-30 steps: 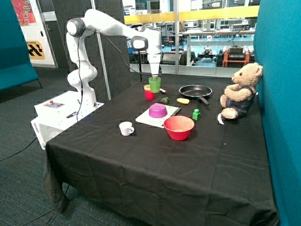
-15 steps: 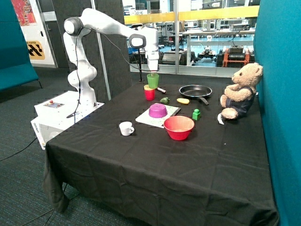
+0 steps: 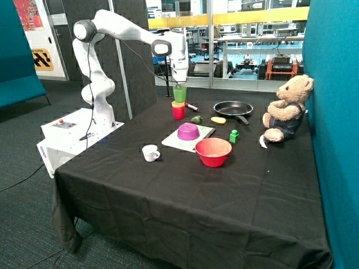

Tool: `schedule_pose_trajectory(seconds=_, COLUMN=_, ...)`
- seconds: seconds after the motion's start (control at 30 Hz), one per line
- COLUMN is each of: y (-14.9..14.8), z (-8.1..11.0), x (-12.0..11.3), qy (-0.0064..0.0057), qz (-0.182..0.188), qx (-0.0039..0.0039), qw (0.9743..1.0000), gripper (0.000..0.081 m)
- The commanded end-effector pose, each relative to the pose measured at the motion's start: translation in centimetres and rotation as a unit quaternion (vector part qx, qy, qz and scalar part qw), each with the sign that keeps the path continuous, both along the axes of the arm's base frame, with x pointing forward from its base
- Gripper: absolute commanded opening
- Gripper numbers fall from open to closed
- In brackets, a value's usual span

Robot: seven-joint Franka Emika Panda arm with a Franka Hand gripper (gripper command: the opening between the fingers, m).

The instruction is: Stack the cups

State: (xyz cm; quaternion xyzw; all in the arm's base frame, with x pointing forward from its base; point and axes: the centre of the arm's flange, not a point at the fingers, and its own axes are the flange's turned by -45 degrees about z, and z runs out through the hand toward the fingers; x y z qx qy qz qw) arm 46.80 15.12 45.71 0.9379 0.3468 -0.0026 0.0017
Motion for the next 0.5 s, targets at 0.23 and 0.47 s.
schedule_pose_trajectory(seconds=0.23, y=1.4, z=0.1, x=-2.5, qy=-0.0018, qz=0.027, qx=0.00249, qw=0.9996, gripper=0.0)
schedule_pose_trajectory(seconds=0.47, y=2.6, z=-0.2, x=-3.6, qy=-0.0017, qz=0.045, qx=0.00252, qw=0.999, gripper=0.0)
